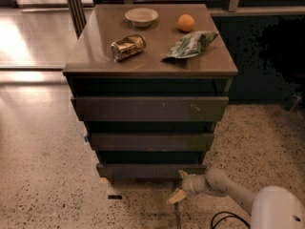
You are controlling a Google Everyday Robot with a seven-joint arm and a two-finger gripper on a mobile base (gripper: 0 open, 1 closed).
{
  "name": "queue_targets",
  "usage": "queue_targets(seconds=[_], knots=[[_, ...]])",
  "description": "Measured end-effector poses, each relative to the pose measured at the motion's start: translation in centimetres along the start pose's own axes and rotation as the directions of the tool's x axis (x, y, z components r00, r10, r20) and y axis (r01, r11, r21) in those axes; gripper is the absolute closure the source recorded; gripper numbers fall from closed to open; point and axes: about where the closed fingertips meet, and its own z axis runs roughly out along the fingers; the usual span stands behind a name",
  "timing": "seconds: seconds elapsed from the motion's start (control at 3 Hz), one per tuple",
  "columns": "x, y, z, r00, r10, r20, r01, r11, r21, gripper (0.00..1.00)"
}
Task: Close bottom drawer
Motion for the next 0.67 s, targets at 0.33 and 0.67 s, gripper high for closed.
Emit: queue_targets(seconds=[0.33, 0.67], knots=[[1.4, -1.5, 0.5, 1.0, 0.011, -0.003, -0.011, 0.9999, -0.003, 0.0], [2.4, -4.6, 0.1, 1.0, 0.008, -0.017, -0.008, 0.999, 0.044, 0.0]])
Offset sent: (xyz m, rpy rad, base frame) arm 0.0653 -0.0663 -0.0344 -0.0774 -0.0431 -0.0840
